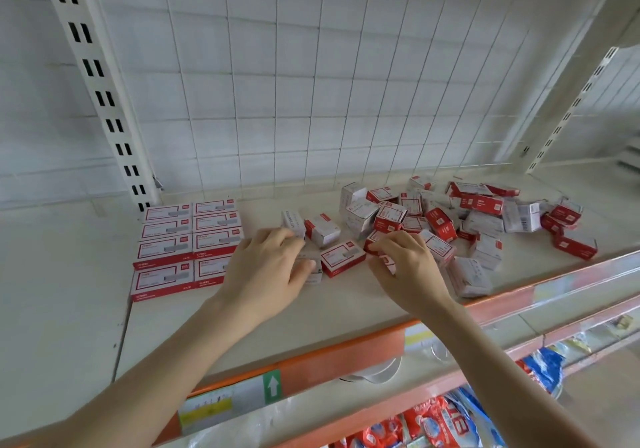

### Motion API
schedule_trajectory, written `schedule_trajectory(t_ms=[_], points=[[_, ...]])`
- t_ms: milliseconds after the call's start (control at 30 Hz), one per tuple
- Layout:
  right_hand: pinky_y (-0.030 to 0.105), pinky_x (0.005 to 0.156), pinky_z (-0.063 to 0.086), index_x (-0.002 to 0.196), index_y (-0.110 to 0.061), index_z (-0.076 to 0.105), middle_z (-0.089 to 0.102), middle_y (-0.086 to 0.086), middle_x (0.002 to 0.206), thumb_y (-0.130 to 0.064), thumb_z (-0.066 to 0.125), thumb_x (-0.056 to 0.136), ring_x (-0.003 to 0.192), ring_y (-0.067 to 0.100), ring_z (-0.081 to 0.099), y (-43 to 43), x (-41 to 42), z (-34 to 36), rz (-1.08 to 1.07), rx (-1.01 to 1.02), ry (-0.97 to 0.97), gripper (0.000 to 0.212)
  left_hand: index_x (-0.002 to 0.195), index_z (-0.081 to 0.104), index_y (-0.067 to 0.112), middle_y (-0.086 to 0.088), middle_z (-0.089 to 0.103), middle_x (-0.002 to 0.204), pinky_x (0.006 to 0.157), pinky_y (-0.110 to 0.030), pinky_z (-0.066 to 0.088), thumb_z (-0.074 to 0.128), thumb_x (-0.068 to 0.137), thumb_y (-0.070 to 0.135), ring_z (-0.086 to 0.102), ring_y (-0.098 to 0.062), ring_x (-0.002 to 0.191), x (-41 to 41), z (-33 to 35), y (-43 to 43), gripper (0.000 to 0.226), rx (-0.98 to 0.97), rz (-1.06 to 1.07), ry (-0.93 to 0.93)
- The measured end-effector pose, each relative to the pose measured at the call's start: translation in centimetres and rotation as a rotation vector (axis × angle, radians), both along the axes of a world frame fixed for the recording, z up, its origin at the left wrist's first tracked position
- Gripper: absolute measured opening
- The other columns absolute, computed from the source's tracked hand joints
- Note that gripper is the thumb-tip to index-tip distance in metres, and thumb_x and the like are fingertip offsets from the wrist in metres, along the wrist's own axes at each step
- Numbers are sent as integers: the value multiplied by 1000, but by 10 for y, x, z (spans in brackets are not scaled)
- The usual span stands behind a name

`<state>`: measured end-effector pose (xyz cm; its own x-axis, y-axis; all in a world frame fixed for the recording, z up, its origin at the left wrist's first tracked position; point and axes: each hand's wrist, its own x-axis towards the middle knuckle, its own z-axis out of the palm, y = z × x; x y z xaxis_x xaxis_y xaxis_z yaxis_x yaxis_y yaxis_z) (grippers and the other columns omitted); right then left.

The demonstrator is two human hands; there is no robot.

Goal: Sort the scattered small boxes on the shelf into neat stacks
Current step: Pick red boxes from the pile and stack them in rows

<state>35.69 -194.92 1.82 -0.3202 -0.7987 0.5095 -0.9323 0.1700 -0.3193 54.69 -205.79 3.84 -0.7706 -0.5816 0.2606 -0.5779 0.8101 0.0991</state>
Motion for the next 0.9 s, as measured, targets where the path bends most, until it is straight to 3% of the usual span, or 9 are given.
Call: schedule_trajectory(t_ms=[100, 200, 333, 400, 567, 900], points=[[40, 63, 52, 77, -8, 70, 65, 6, 81, -29, 51, 78, 76, 32, 58, 7, -11, -3, -16, 20, -1, 28, 85, 72, 12, -2, 69, 86, 59, -37, 53, 46, 79, 41, 66, -27, 77, -13, 0, 4, 39, -21, -34, -1], [38, 63, 53, 77, -9, 70, 63, 5, 79, -23, 61, 75, 73, 29, 58, 10, -16, -8, -9, 33, 12, 17, 84, 72, 13, 0, 68, 83, 57, -36, 53, 52, 76, 39, 66, -25, 75, -28, -1, 8, 33, -37, -53, 11], [38, 59, 54, 81, -10, 70, 63, 5, 81, -23, 63, 71, 75, 29, 60, 12, -20, -8, 31, 50, -2, 18, 115, 60, 16, -1, 60, 113, 82, -31, 44, 45, 91, 38, 57, -24, 105, -52, -2, 17, 36, 9, -42, -44], [39, 56, 54, 84, -10, 70, 62, 6, 83, -20, 62, 69, 76, 29, 60, 12, -23, -8, 52, 55, -4, 20, 123, 53, 18, 0, 55, 121, 86, -28, 40, 41, 92, 41, 52, -23, 112, -61, -5, 18, 40, -6, -8, -69], [38, 55, 55, 90, -6, 68, 62, 9, 88, -11, 57, 65, 79, 29, 61, 16, -33, -9, 141, 48, -18, 28, 124, 50, 20, 0, 55, 121, 86, -30, 41, 42, 92, 41, 52, -22, 112, -78, -6, 19, 39, -17, 65, -129], [37, 51, 54, 92, -5, 68, 61, 9, 90, -13, 62, 62, 78, 30, 61, 28, -55, -4, 217, 46, -3, 31, 131, 44, 27, 2, 54, 123, 88, -29, 39, 47, 90, 24, 50, -21, 117, -91, -14, 23, 42, 28, 134, -121]])
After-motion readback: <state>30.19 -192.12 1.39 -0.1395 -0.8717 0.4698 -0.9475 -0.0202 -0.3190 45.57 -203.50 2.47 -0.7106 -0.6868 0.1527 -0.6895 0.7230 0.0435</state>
